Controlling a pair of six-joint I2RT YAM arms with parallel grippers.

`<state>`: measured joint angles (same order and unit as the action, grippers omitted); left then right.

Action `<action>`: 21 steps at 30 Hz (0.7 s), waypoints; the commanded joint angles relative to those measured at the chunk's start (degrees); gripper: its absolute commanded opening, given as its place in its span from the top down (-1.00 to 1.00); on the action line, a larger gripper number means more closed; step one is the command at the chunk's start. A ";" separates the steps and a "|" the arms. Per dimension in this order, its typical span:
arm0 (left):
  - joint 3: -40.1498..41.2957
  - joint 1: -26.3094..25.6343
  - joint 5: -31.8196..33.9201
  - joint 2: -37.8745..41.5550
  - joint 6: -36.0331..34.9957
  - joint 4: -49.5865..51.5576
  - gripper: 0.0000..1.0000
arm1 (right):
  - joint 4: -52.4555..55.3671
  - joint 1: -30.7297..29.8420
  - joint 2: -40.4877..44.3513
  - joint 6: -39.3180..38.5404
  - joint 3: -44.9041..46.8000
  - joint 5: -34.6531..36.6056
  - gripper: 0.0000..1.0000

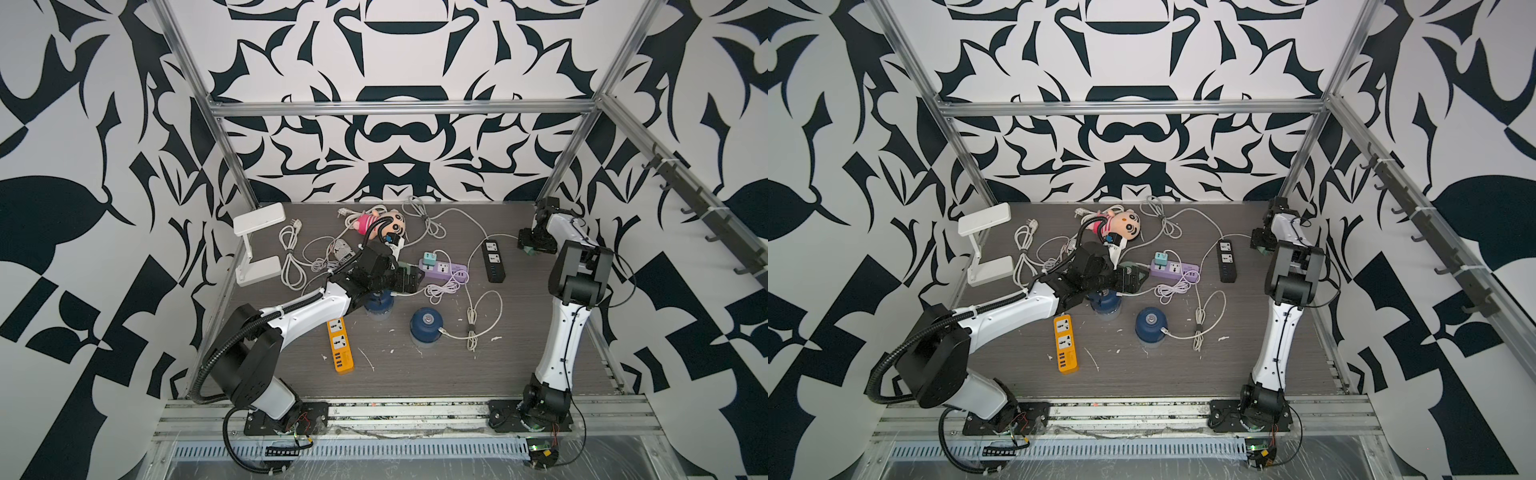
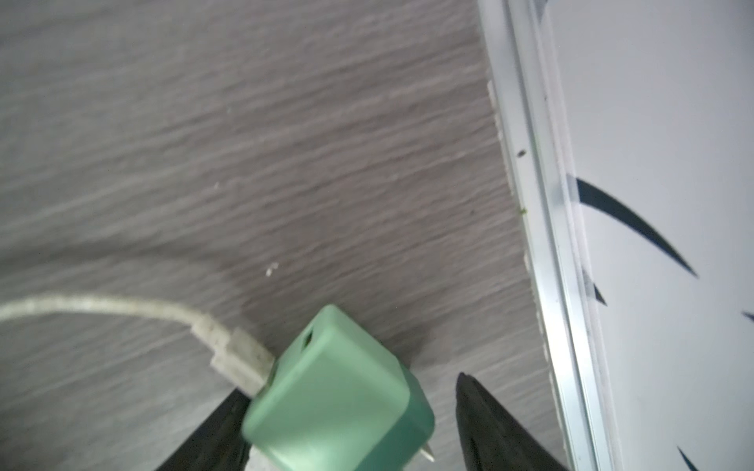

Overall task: Charge the cordless meat grinders
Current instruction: Pick up the plug from the center of the board.

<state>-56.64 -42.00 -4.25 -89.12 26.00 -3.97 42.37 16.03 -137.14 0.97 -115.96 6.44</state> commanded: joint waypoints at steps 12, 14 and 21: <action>-2.89 0.25 -1.13 -3.43 1.39 1.24 -0.99 | 5.18 0.85 -6.93 -2.37 -9.42 -10.05 -0.45; -2.94 0.25 -1.37 -3.60 1.51 1.11 -0.99 | 5.01 0.60 -6.79 -1.74 -9.09 -11.41 -0.43; -2.60 0.25 -1.77 -3.10 1.95 1.15 -0.99 | 1.00 -2.16 -2.90 0.60 -5.79 -13.04 -0.27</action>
<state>-58.54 -42.00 -5.08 -91.59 27.03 -4.29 43.31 15.84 -142.37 -0.16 -124.11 -3.07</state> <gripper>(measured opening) 0.994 0.642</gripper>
